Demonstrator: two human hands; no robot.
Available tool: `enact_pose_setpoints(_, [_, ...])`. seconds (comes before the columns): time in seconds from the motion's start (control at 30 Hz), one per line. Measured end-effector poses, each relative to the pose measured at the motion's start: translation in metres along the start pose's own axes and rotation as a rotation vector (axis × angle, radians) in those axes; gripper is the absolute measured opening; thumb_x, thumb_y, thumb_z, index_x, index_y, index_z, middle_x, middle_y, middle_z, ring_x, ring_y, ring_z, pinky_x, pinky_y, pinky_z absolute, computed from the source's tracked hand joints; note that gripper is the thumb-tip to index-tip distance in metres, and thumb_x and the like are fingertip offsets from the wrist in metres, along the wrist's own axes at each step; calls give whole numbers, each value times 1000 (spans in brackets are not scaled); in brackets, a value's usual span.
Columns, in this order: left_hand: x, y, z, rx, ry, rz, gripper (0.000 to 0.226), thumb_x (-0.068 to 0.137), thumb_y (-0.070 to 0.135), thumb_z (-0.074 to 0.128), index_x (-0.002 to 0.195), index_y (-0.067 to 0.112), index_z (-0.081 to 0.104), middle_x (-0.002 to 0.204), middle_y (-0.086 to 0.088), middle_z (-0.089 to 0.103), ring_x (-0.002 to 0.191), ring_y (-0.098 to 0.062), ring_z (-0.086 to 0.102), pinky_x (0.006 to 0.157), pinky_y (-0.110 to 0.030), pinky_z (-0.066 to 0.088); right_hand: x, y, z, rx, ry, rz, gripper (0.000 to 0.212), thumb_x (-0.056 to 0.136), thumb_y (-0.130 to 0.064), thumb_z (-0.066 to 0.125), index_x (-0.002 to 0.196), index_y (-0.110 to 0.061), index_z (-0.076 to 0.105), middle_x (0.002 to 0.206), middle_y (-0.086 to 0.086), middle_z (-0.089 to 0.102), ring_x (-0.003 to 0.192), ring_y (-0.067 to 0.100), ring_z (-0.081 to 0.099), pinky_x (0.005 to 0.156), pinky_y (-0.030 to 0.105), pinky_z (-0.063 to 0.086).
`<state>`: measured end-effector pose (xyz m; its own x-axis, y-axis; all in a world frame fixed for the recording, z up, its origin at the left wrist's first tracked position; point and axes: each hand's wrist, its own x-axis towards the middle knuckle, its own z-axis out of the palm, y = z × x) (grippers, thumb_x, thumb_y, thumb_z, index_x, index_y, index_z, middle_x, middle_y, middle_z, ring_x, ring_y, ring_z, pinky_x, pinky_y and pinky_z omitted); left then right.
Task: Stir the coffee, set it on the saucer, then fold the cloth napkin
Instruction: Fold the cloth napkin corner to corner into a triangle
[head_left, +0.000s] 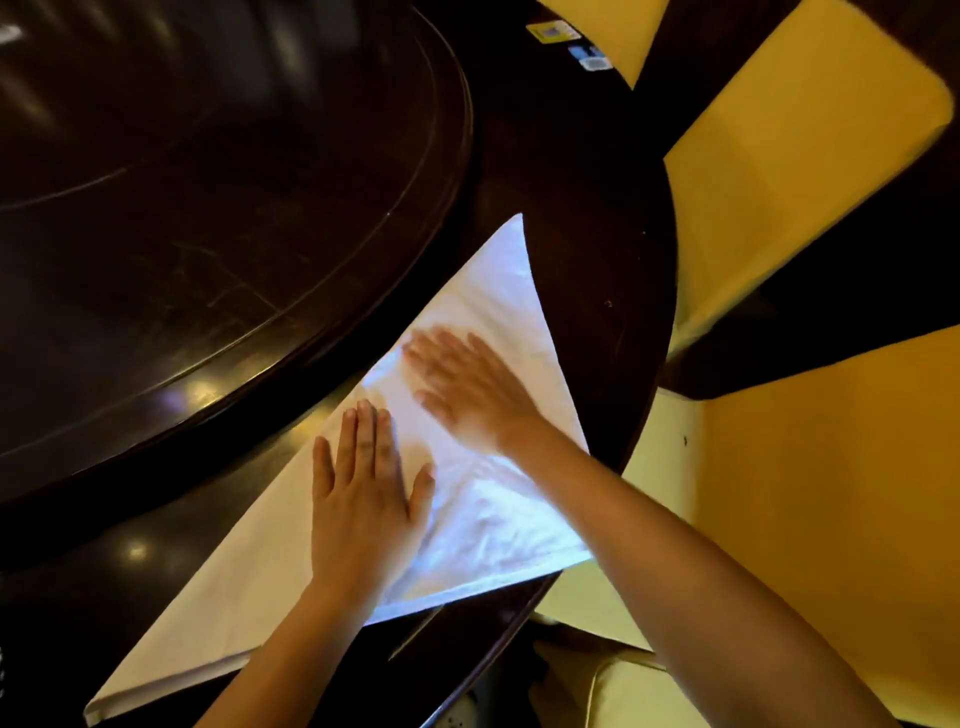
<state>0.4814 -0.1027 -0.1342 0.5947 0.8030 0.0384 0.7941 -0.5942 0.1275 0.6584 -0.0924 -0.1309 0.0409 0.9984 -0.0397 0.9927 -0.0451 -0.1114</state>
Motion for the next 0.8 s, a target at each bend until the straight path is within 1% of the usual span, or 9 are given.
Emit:
enact_pose_setpoints(0.2, [0, 1, 0, -5, -13, -11, 73, 89, 51, 23, 141, 1, 31, 150, -18, 28, 140, -26, 23, 111, -49, 15, 29, 89, -16, 2, -26, 304, 57, 98, -46, 17, 149, -24, 3, 159, -4, 1, 145, 14, 0, 118, 39, 0])
enact_pose_setpoints(0.33, [0, 1, 0, -17, -37, -23, 76, 91, 55, 8, 143, 3, 27, 152, -15, 23, 141, -25, 19, 112, -48, 12, 46, 125, -35, -106, -66, 499, 59, 97, -46, 11, 148, -17, 3, 159, 1, 1, 146, 17, -1, 118, 40, -1])
enact_pose_setpoints(0.4, [-4, 3, 1, -25, -40, -12, 77, 91, 56, 5, 143, 3, 27, 152, -15, 24, 141, -25, 19, 112, -48, 12, 37, 107, -40, -125, 89, 390, 62, 97, -44, 9, 147, -8, 12, 157, 11, 14, 144, 24, 14, 117, 44, 7])
enact_pose_setpoints(0.47, [-6, 6, 1, -28, -54, 6, 77, 92, 56, 6, 144, 3, 26, 152, -15, 23, 142, -24, 17, 111, -48, 14, 10, 64, -32, 10, 182, 67, 66, 97, -43, 7, 141, 1, 29, 148, 21, 33, 136, 35, 34, 114, 46, 17])
enact_pose_setpoints(0.53, [6, -2, 6, -43, -27, -57, 76, 92, 55, 6, 144, 4, 26, 152, -14, 23, 141, -25, 18, 111, -48, 15, 1, 22, -8, 47, 64, -238, 64, 96, -44, 9, 143, -4, 28, 151, 16, 29, 139, 30, 28, 115, 42, 12])
enact_pose_setpoints(0.57, [6, -1, 4, -41, -30, -51, 75, 92, 55, 6, 144, 4, 26, 152, -15, 24, 141, -26, 19, 111, -49, 15, -7, 15, -3, 35, -28, -292, 62, 95, -44, 12, 145, -10, 22, 155, 10, 22, 143, 24, 18, 116, 40, 6])
enact_pose_setpoints(0.63, [4, 0, 2, -50, -47, -29, 75, 92, 54, 8, 143, 3, 27, 151, -16, 26, 140, -27, 22, 111, -49, 16, 4, 26, -4, -9, -80, -269, 63, 92, -46, 14, 147, -17, 16, 157, 4, 14, 145, 19, 8, 115, 38, 0])
enact_pose_setpoints(0.73, [-2, 1, 4, -43, -53, -22, 75, 92, 55, 10, 143, 4, 28, 151, -14, 25, 141, -25, 21, 111, -48, 15, 38, 61, -16, -46, -50, -84, 69, 87, -53, 7, 148, -22, 11, 158, 0, 9, 145, 18, 7, 116, 38, 2])
enact_pose_setpoints(0.8, [-2, 2, 3, -43, -59, -18, 74, 92, 55, 11, 143, 4, 28, 151, -14, 24, 141, -23, 17, 111, -48, 15, 61, 85, -19, -51, -25, 29, 66, 90, -52, 9, 148, -20, 11, 159, 0, 9, 145, 16, 7, 117, 38, 4])
